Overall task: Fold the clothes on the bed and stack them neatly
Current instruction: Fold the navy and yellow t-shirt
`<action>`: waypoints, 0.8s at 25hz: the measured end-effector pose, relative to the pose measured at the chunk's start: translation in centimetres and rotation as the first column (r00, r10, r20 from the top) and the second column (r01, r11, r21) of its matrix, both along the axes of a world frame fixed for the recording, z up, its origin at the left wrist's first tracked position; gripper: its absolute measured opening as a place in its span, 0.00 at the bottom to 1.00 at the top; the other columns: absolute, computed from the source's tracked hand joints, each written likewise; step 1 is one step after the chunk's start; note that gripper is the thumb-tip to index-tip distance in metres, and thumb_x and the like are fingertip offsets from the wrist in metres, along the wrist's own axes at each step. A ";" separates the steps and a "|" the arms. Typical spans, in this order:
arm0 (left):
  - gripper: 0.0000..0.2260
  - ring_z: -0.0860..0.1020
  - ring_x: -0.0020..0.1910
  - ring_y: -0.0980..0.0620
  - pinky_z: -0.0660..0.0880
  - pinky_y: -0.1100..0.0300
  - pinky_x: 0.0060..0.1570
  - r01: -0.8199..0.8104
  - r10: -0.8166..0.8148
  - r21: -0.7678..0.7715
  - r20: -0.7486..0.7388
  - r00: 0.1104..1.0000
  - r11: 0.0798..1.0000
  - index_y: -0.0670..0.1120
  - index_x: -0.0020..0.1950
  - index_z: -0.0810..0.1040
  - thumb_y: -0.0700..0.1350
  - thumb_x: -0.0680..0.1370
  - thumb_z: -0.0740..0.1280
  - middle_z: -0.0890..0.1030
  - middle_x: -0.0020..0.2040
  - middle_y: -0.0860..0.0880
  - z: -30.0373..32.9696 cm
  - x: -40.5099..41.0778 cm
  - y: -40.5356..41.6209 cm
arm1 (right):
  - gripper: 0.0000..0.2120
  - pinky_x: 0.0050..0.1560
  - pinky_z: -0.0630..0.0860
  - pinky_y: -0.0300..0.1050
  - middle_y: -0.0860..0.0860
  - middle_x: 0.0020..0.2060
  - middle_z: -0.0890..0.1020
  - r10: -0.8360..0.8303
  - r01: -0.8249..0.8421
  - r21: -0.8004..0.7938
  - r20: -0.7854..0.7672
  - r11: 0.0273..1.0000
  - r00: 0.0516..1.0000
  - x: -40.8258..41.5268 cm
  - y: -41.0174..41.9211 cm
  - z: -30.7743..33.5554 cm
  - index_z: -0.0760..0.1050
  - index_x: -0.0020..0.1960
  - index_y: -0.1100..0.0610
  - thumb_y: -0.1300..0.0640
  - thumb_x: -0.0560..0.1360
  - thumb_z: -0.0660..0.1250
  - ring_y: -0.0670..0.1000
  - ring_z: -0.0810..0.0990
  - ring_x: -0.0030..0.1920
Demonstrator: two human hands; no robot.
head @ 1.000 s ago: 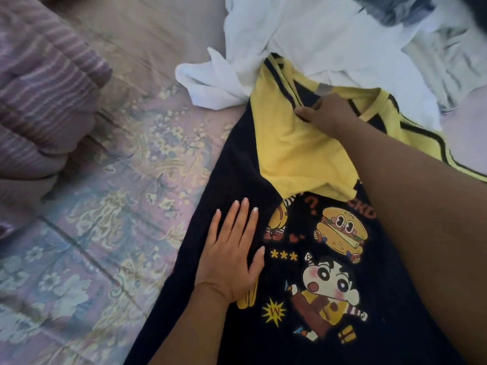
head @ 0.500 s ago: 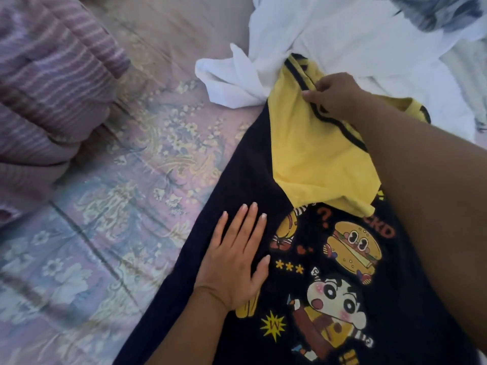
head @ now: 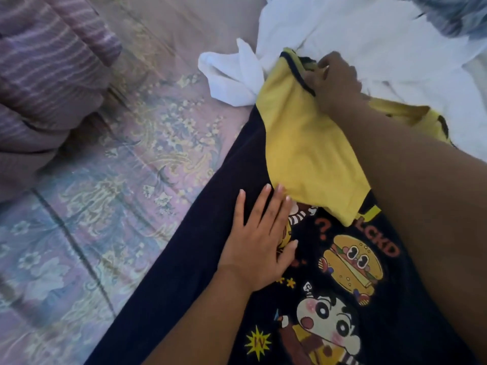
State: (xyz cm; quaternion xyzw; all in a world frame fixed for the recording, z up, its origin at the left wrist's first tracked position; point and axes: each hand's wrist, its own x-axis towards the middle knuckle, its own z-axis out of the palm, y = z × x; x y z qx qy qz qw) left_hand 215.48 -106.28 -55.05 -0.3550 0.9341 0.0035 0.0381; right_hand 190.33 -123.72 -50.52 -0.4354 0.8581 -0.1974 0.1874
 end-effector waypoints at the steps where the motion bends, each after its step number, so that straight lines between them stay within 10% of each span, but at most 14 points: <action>1: 0.32 0.58 0.80 0.42 0.57 0.35 0.76 0.007 -0.007 0.002 0.014 1.000 1.000 0.43 0.81 0.59 0.60 0.82 0.51 0.58 0.81 0.42 0.0 0.0 0.1 | 0.22 0.64 0.66 0.58 0.58 0.65 0.76 -0.039 0.037 -0.032 -0.070 0.999 0.997 -0.9 1.6 0.2 0.72 0.67 0.59 0.44 0.81 0.64 0.62 0.69 0.67; 4: 0.32 0.58 0.80 0.42 0.56 0.34 0.75 0.025 -0.025 0.005 0.042 0.999 1.000 0.42 0.81 0.59 0.60 0.82 0.50 0.57 0.81 0.41 0.0 -0.1 0.1 | 0.25 0.61 0.67 0.59 0.62 0.61 0.77 0.069 -0.074 -0.006 -0.310 0.997 0.948 -4.3 7.0 1.3 0.76 0.61 0.63 0.41 0.80 0.64 0.65 0.69 0.67; 8: 0.31 0.60 0.79 0.42 0.58 0.33 0.75 0.023 -0.023 0.022 0.031 0.999 1.000 0.41 0.80 0.62 0.59 0.82 0.49 0.60 0.80 0.41 0.2 0.1 -0.1 | 0.26 0.61 0.69 0.56 0.60 0.59 0.78 0.268 -0.188 0.526 -0.079 0.830 0.960 -5.8 10.5 1.8 0.77 0.64 0.57 0.36 0.79 0.65 0.63 0.70 0.67; 13: 0.30 0.63 0.78 0.43 0.60 0.35 0.74 0.017 -0.015 0.054 -0.026 1.000 0.998 0.42 0.79 0.64 0.58 0.82 0.50 0.63 0.79 0.41 0.6 0.1 0.0 | 0.27 0.67 0.65 0.60 0.62 0.69 0.71 0.308 -0.163 0.380 -0.360 0.911 0.881 -4.7 9.6 2.9 0.70 0.69 0.62 0.46 0.78 0.70 0.63 0.66 0.71; 20: 0.30 0.59 0.80 0.42 0.57 0.32 0.75 0.021 -0.022 0.026 0.004 1.000 0.999 0.45 0.81 0.60 0.60 0.82 0.52 0.58 0.81 0.41 0.2 0.0 0.2 | 0.17 0.70 0.63 0.59 0.60 0.64 0.76 0.349 -0.094 0.596 -0.327 0.797 0.878 -4.2 8.6 2.6 0.72 0.69 0.54 0.48 0.84 0.60 0.61 0.68 0.70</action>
